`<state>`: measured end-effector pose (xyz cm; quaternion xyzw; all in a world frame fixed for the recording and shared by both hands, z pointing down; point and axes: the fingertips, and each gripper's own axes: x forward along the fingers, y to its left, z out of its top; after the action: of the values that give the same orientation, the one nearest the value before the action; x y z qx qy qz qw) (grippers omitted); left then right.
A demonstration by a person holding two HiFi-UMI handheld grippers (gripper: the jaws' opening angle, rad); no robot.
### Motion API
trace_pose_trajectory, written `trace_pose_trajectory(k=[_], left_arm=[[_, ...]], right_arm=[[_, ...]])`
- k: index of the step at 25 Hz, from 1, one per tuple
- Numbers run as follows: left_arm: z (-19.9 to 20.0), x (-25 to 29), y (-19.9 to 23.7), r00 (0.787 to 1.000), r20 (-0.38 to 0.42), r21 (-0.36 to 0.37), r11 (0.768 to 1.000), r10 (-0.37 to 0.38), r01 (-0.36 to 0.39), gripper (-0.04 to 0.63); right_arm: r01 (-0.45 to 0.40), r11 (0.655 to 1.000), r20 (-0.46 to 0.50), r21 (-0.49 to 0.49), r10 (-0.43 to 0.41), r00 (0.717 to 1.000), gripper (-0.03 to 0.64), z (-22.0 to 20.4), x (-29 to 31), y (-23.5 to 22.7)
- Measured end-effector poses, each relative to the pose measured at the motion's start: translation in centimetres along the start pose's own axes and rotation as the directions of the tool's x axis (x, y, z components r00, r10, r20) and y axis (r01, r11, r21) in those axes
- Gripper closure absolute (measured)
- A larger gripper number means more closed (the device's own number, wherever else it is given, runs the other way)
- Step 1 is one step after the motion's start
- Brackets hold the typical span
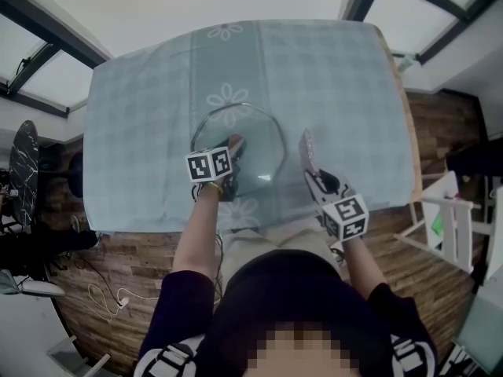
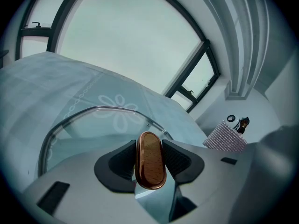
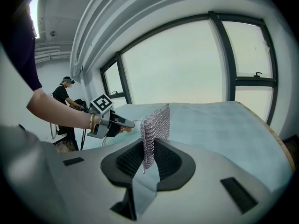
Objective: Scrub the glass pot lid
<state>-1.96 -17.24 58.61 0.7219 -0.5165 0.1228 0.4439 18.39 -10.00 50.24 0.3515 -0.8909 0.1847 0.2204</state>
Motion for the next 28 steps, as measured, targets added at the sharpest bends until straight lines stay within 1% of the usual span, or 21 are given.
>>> trace_pose_trajectory(k=[3, 6, 8, 10, 14, 16, 19, 21, 24, 28], left_arm=[[0.1, 0.1, -0.1, 1.000, -0.003, -0.007, 1.000, -0.009, 0.009, 0.423], [0.2, 0.2, 0.0, 1.000, -0.003, 0.027, 1.000, -0.001, 0.001, 0.420], [0.4, 0.0, 0.0, 1.000, 0.021, 0.053, 0.999, -0.001, 0.000, 0.420], [0.4, -0.4, 0.0, 0.999, 0.052, 0.050, 0.999, -0.009, 0.006, 0.419], [-0.7, -1.5, 0.7, 0.996, 0.081, 0.071, 0.997, 0.020, -0.026, 0.374], [-1.7, -2.4, 0.6, 0.996, 0.083, 0.089, 0.996, 0.017, -0.024, 0.364], [-3.2, -4.3, -0.1, 0.996, 0.084, 0.103, 0.995, -0.021, 0.012, 0.364], [-3.8, -6.1, -0.5, 0.994, 0.104, 0.107, 0.994, -0.032, 0.021, 0.364], [-4.4, -9.4, -1.2, 0.987, 0.153, 0.110, 0.993, -0.048, 0.031, 0.364], [-5.0, -14.3, -1.8, 0.972, 0.227, 0.106, 0.994, -0.057, 0.033, 0.365]], right_arm=[[-0.001, 1.000, -0.001, -0.007, 0.001, 1.000, 0.543, 0.3, 0.6, 0.5], [-0.005, 1.000, 0.011, -0.009, 0.006, 1.000, 0.543, 0.8, 1.5, 1.5], [-0.005, 1.000, 0.026, -0.009, 0.005, 1.000, 0.543, 1.4, 1.9, 2.4], [-0.001, 1.000, 0.043, -0.009, 0.002, 0.999, 0.543, 1.9, 1.9, 3.2], [0.011, 1.000, 0.073, -0.014, -0.010, 0.997, 0.543, 2.3, 1.5, 4.8], [0.021, 1.000, 0.085, -0.022, -0.019, 0.996, 0.543, 2.1, 1.2, 5.6], [0.028, 0.999, 0.098, -0.026, -0.025, 0.995, 0.543, 1.9, 0.9, 7.3], [0.034, 0.999, 0.098, -0.017, -0.032, 0.995, 0.543, 1.8, 0.7, 8.4], [0.043, 0.999, 0.106, 0.006, -0.043, 0.993, 0.543, 1.5, 0.0, 10.5], [0.043, 0.999, 0.102, 0.020, -0.045, 0.994, 0.543, 0.5, -1.2, 13.8]])
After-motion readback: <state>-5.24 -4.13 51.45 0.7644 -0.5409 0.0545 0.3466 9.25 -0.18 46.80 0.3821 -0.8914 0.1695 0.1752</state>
